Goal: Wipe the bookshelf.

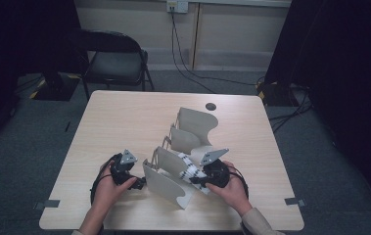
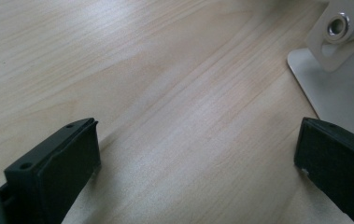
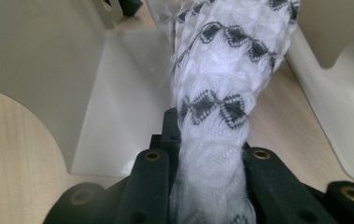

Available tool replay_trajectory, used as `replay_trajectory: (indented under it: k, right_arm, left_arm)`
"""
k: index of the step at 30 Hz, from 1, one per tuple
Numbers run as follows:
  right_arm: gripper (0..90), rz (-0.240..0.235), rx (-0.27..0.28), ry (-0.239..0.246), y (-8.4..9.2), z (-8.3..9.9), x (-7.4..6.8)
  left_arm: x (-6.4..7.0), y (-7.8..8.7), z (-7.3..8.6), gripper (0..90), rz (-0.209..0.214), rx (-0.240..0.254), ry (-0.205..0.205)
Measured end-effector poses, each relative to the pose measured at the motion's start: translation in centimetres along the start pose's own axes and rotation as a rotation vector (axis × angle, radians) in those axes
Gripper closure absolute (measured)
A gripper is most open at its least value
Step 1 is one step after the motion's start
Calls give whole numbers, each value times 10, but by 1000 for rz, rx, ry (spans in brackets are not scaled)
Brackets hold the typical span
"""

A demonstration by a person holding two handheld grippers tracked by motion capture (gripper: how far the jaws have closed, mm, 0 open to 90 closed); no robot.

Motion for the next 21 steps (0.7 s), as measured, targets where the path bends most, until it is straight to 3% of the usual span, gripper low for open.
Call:
replay_trajectory:
  k: [8,14,18,21]
  right_arm:
    - [688,13,-23,-10,-5,16,2]
    - [491,74,-8,0,0,11,6]
    - [429,96,18,4,2,7,9]
    - [385,104,14,-27,-3,11,12]
  left_arm:
    - [0,0,0,0,0,0,0]
    - [0,0,0,0,-2,1,0]
    - [0,0,0,0,-2,2,1]
    - [0,0,0,0,0,0,-1]
Point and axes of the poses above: each handheld gripper's, and its own axes: y roughly backward along the jaws, z roughly out of its underside, x roughly to its right, the point moved 5 cm from there along -y, roughly forward along the jaws, and after that the axes turned 14 degrees about x, right-handed, at the moved point
